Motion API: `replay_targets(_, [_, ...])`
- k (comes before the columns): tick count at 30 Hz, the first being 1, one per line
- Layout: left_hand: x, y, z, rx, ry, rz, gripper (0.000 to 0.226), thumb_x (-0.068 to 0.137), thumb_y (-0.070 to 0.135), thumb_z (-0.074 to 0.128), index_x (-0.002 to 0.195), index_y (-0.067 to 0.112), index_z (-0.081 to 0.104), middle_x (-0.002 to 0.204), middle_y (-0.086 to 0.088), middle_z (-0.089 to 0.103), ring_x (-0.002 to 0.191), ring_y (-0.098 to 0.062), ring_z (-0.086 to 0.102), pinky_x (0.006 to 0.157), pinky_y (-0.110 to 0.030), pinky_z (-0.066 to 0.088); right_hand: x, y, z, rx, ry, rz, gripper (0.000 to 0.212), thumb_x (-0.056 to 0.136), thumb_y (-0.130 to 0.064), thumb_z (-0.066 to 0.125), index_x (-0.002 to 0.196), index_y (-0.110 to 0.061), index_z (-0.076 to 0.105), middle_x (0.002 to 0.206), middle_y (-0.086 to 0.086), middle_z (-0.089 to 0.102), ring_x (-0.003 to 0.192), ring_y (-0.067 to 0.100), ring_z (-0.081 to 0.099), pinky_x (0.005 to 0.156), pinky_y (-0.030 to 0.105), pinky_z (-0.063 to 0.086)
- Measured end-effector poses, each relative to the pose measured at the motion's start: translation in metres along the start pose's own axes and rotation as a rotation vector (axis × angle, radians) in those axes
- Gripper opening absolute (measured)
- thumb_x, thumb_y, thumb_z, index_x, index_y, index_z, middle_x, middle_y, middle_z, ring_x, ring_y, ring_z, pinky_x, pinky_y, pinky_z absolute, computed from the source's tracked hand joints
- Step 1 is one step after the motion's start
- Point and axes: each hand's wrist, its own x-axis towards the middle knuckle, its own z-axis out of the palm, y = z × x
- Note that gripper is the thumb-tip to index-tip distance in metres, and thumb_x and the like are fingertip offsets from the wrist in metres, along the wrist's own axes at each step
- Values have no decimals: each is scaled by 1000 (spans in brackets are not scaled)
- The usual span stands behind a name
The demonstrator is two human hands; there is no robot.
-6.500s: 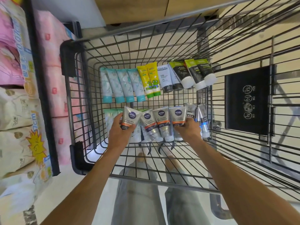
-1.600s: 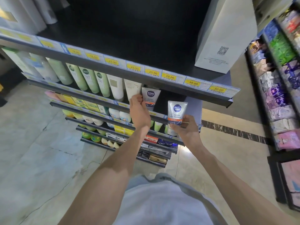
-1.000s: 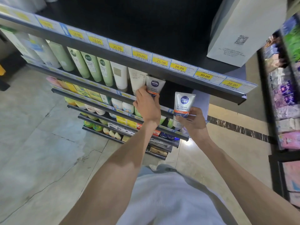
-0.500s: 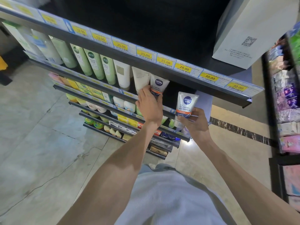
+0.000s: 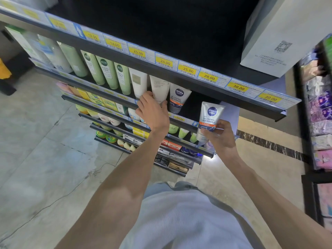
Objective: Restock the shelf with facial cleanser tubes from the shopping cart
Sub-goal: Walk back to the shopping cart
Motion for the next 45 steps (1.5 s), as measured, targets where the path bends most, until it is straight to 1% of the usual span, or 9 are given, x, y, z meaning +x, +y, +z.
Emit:
replay_targets(2, [3,0,1,20,4,-2,52,80,38,83,116,17,51,113,0,58,109,-24,53,92,-39,40,0,0,0,4,1,5,60,84,-23,83,132,-20,47,116,-7,62,96,4,63,72,14,51])
replay_targets(7, [6,-5,2,71,10,37,53,87,33,77,129,17,50,123,-1,60,115,-24,53,94,-38,38,2,-2,1,13,4,14,59,85,-20,82,133,-19,47,118,-4,62,92,3,62,53,8,47])
replay_targets(15, [7,-5,0,56,-9,38,57,85,35,77,132,17,50,125,-2,58,117,-24,52,96,-39,39,4,-1,2,15,1,18,57,86,-19,81,132,-20,46,119,-5,60,104,14,63,55,9,48])
replay_targets(25, [-11,-9,-5,-74,-34,84,53,91,37,67,135,15,45,131,-4,51,122,-24,48,99,-37,40,3,-7,-1,32,40,4,58,84,-27,83,130,-20,49,107,-10,64,103,13,66,90,32,56])
replay_targets(31, [-30,-20,-13,-79,-56,199,33,100,36,56,125,16,51,125,-4,51,121,-24,48,103,-41,40,11,-32,0,69,58,-109,51,85,-26,83,126,-16,54,103,-13,66,91,-3,65,66,9,50])
replay_targets(33, [-32,-30,-15,-30,-96,290,30,102,37,53,124,16,52,128,-7,51,128,-27,47,107,-45,39,21,-39,4,72,73,-163,42,87,-21,81,119,-13,55,98,-12,66,82,-11,64,69,6,49])
replay_targets(38, [-28,-54,-22,39,-254,452,33,103,39,53,129,19,51,142,-8,44,144,-28,35,111,-48,40,50,-33,19,-10,116,-252,24,90,-8,75,96,-16,53,88,-10,61,73,-12,60,83,20,52])
replay_targets(41, [-24,-55,-28,41,-329,457,37,101,38,56,132,17,51,145,-10,42,146,-29,32,109,-51,43,57,-19,26,-109,102,-323,25,92,-11,72,105,-12,51,92,-8,62,79,-8,61,81,17,51])
replay_targets(45, [-24,-50,-33,28,-368,432,40,101,37,58,134,16,52,146,-8,40,147,-28,30,108,-50,45,57,-3,29,-170,98,-365,28,92,-24,70,112,-15,53,113,11,65,99,17,65,94,38,54])
